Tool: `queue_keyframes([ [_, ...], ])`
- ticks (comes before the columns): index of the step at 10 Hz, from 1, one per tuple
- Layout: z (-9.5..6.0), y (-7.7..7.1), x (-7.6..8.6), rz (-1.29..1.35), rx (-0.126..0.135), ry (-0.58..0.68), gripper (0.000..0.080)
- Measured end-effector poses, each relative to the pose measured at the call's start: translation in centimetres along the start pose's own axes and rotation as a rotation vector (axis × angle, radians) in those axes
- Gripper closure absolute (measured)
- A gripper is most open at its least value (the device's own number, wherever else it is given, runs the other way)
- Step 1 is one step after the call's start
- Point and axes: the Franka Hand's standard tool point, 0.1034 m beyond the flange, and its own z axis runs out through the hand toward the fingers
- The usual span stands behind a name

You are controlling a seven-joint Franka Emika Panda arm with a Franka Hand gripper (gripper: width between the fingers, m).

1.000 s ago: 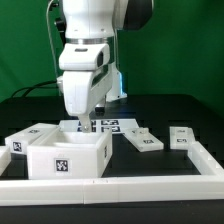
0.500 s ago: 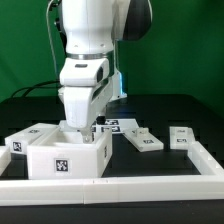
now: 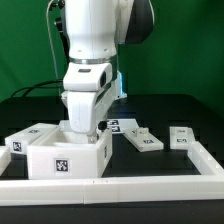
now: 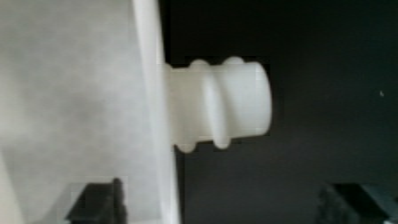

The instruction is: Assemble cabinet

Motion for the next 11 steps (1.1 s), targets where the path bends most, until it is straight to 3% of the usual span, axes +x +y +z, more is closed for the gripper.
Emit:
queue_keyframes([
  [1,0.0,0.0,0.0,0.0,0.0,0.0,0.0422],
  [2,0.0,0.0,-0.01,0.0,0.0,0.0,0.0422],
  [3,0.01,0.0,-0.01,0.0,0.0,0.0,0.0604],
  [4,0.01,0.0,-0.01,0.0,0.0,0.0,0.0727],
  [6,-0.06,0.11,0.0,0.0,-0.004,0.001,0.0763],
  [11,-0.06,0.12,-0.01,0.0,-0.005,0.001,0.0763],
])
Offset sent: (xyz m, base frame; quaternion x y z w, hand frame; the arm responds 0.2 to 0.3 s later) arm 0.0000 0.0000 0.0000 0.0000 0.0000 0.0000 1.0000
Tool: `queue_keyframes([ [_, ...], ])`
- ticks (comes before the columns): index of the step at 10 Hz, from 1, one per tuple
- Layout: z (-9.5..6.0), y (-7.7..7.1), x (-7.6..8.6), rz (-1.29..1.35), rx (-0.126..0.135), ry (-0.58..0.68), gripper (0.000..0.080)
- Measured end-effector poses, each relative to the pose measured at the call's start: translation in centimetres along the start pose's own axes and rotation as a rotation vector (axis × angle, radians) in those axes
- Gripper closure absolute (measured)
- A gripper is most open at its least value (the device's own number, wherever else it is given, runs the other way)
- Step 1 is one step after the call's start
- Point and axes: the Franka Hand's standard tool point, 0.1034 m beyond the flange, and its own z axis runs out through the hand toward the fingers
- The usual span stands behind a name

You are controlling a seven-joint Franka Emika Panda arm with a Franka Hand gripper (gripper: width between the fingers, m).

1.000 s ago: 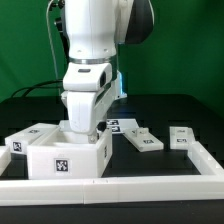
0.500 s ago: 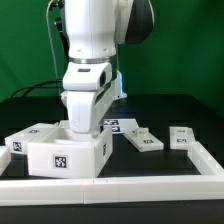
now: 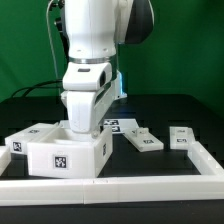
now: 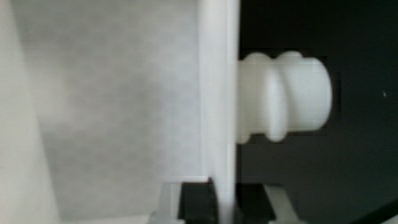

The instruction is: Assemble cabinet

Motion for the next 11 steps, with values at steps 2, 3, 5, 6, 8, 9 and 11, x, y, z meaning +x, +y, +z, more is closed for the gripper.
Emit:
queue_keyframes([
  [2,-0.2,0.4,0.4,-0.089,-0.004,-0.008,0.0762],
  [3,-0.3,0.7,1.2,-0.163,-0.01,-0.016,0.0762],
  [5,-0.1,0.8,2.4,-0.253,-0.023,-0.031,0.0762],
  [6,-0.1,0.9,2.2,-0.247,-0.023,-0.03,0.0762],
  [8,-0.1,0.9,2.2,-0.246,-0.023,-0.03,0.0762],
  [9,-0.1,0.9,2.2,-0.248,-0.023,-0.03,0.0762],
  [11,-0.1,0.9,3.3,-0.306,-0.025,-0.023,0.0762],
])
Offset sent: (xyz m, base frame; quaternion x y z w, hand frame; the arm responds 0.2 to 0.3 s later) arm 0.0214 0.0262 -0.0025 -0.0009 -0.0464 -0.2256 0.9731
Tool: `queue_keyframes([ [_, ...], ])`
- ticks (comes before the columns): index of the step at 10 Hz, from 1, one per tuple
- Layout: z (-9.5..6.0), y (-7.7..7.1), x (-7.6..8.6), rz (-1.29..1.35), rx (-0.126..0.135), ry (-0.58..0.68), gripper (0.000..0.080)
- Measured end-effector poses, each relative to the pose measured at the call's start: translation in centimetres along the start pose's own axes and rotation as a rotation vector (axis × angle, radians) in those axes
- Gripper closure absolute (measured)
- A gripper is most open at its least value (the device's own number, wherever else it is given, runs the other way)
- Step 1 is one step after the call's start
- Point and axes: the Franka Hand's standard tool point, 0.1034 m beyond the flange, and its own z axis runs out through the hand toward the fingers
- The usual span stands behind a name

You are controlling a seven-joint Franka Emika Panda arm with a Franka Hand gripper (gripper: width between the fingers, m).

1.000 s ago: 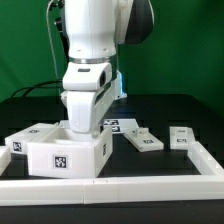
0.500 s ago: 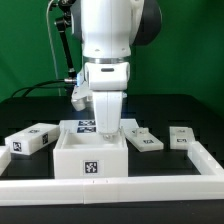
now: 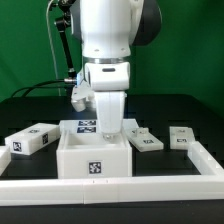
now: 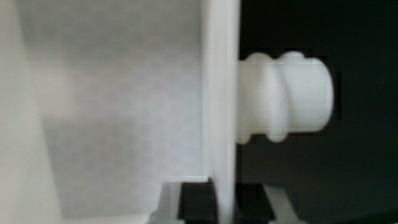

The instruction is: Assemble cabinet

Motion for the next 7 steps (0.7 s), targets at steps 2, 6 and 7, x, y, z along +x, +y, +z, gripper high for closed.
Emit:
queue_keyframes([
  [2,-0.1,1.1,2.2,-0.03,-0.011,0.012,0.0762],
  [6,-0.2,2.9,6.9,0.0,-0.033,0.028,0.0762],
  [7,-0.3,3.4,7.9,0.027,-0.034,0.029,0.0762],
])
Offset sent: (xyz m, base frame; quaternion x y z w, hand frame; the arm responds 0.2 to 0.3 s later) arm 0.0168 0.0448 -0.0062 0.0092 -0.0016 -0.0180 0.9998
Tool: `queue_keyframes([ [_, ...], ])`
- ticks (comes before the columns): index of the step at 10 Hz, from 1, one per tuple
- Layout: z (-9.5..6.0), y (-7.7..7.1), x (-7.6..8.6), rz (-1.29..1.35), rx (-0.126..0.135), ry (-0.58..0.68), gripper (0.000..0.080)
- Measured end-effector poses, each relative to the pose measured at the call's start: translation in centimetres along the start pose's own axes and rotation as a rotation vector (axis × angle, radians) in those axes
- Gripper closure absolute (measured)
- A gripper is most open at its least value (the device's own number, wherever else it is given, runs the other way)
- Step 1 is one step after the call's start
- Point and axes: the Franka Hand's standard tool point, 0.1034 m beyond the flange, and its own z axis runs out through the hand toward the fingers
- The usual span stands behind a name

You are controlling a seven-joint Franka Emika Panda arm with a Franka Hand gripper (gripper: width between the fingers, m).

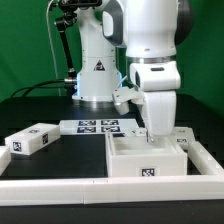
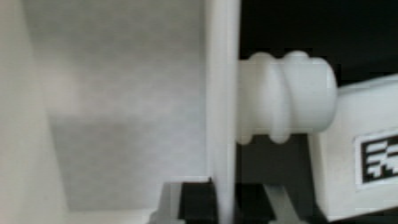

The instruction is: Assemble cabinet

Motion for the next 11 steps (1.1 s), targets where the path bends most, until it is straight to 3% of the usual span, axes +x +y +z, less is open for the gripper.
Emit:
queue_keyframes([
  [5,0.0,0.8,4.0,0.035,0.009,0.004,0.0762],
  [7,0.1,0.8,4.0,0.039,0.021,-0.001,0.0762],
  [8,0.1,0.8,3.9,0.04,0.021,-0.001,0.0685],
  [9,0.1,0.8,3.9,0.04,0.022,-0.001,0.0549],
  [10,0.1,0.8,3.9,0.041,0.023,-0.001,0.0549],
  [11,0.2,0.8,3.8,0.042,0.023,-0.001,0.0368],
])
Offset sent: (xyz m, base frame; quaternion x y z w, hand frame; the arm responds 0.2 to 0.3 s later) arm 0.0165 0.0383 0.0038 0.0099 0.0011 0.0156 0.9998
